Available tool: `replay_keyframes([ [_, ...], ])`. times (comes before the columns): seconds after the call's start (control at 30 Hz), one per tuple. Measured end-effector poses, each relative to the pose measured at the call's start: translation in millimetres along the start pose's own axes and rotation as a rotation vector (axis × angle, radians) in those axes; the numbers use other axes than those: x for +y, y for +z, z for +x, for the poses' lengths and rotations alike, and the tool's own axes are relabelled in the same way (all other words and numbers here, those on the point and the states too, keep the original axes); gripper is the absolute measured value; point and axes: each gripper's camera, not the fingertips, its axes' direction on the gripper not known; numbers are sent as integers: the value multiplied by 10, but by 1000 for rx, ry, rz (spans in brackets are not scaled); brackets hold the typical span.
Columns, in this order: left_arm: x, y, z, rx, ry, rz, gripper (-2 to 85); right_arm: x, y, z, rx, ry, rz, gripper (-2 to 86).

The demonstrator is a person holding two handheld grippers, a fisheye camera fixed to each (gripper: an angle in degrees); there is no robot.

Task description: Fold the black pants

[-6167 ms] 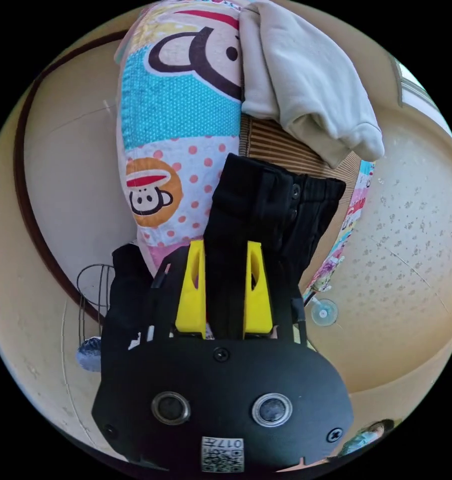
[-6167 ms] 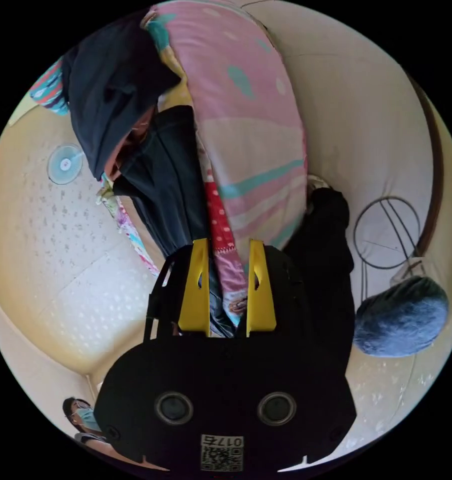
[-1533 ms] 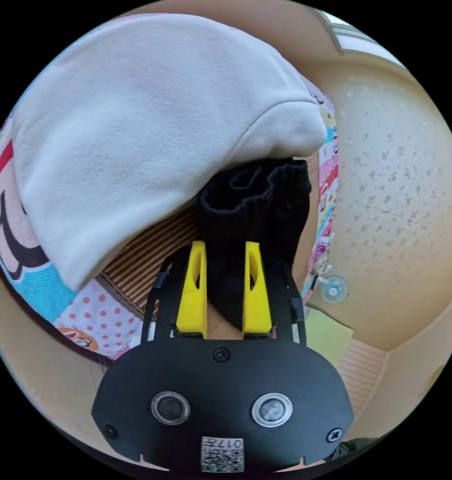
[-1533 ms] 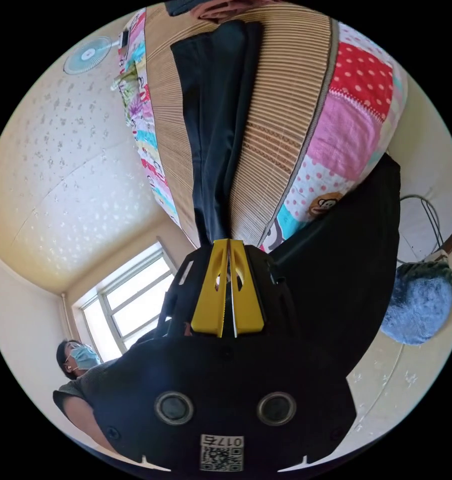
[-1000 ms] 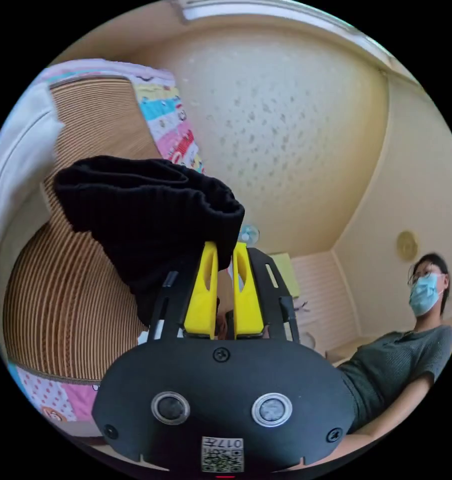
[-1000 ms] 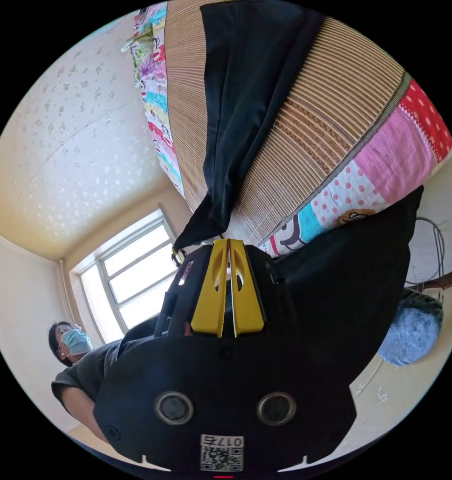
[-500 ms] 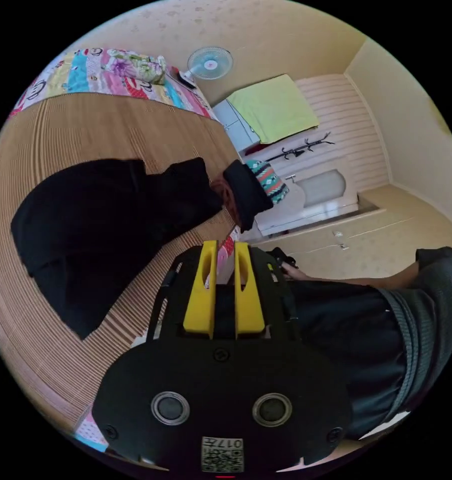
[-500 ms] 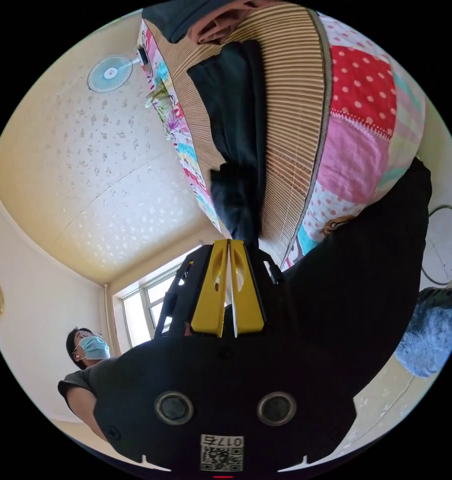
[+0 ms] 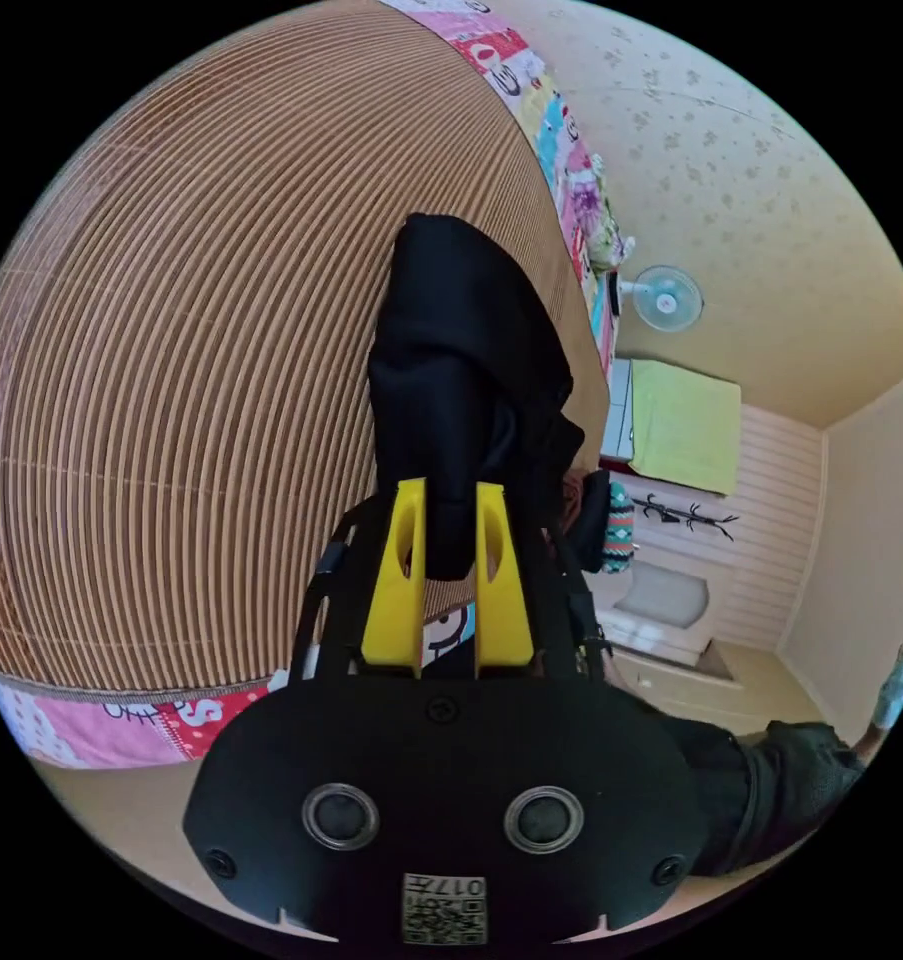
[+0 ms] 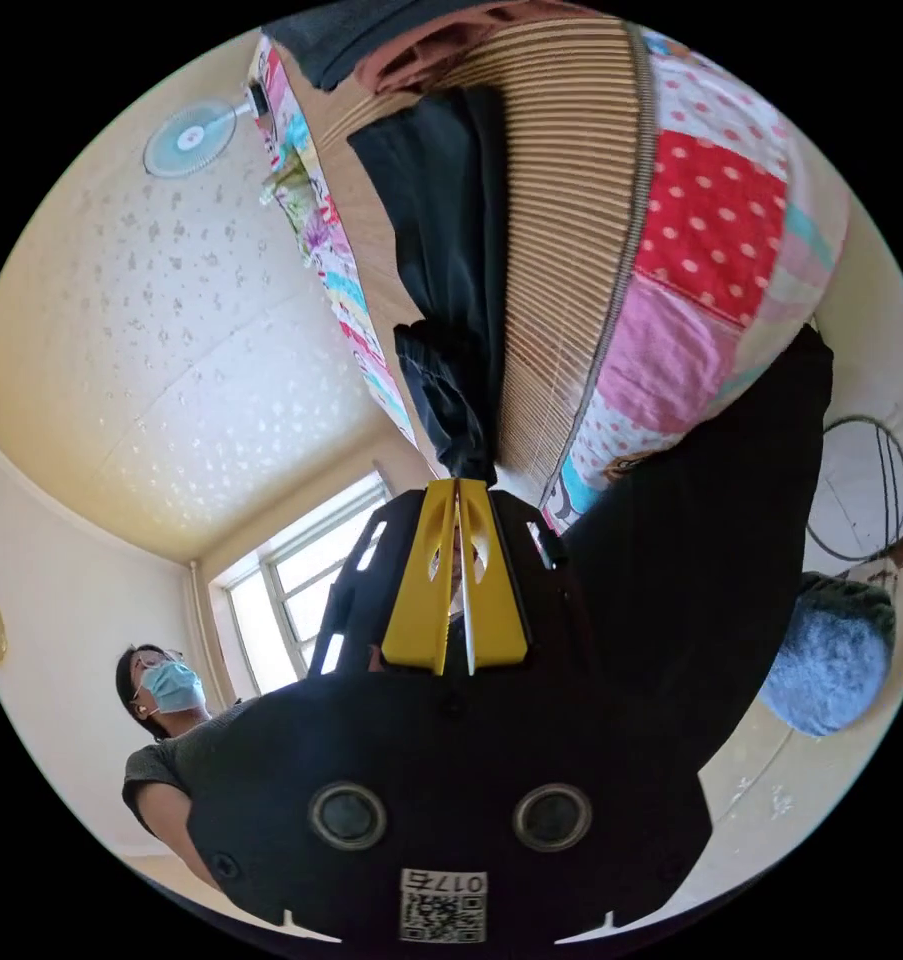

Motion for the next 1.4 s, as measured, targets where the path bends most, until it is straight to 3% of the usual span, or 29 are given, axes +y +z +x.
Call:
replay_keyframes([
  [0.1, 138, -68, -491, 21, -140, -4, 80, -380, 283, -182, 96, -45, -139, 5],
  [0.17, 331, -178, -750, 123, -248, 121, 94, -714, 679, -408, 279, -115, -297, 7],
  [0.3, 509, -251, -657, 63, -228, 210, 123, -1112, 1639, -906, 532, -338, -544, 12],
  [0.47, 679, -412, -584, 49, -210, 359, 119, -1305, 3634, -1716, 727, -767, -825, 40],
  [0.6, 623, -434, -604, 15, -194, 343, 119, -1190, 5067, -2016, 847, -1035, -957, 58],
  [0.77, 512, -424, -718, -38, -173, 294, 103, -990, 6772, -1580, 1075, -1184, -1151, 72],
  [1.0, 492, -506, -910, 14, -140, 278, 66, -888, 7468, -504, 1452, -1163, -1317, 14],
  [1.1, 566, -609, -1010, 138, -94, 272, 53, -837, 7404, -742, 1399, -1263, -1068, 7],
  [1.17, 723, -726, -981, 150, -31, 272, 52, -939, 7309, -1100, 1255, -1248, -897, 9],
  [1.27, 887, -706, -1019, 48, -64, 211, 52, -1041, 7361, -1209, 995, -1146, -1065, 19],
  [1.4, 925, -661, -1142, 33, -95, 197, 53, -809, 7557, -878, 1002, -1133, -1317, 64],
])
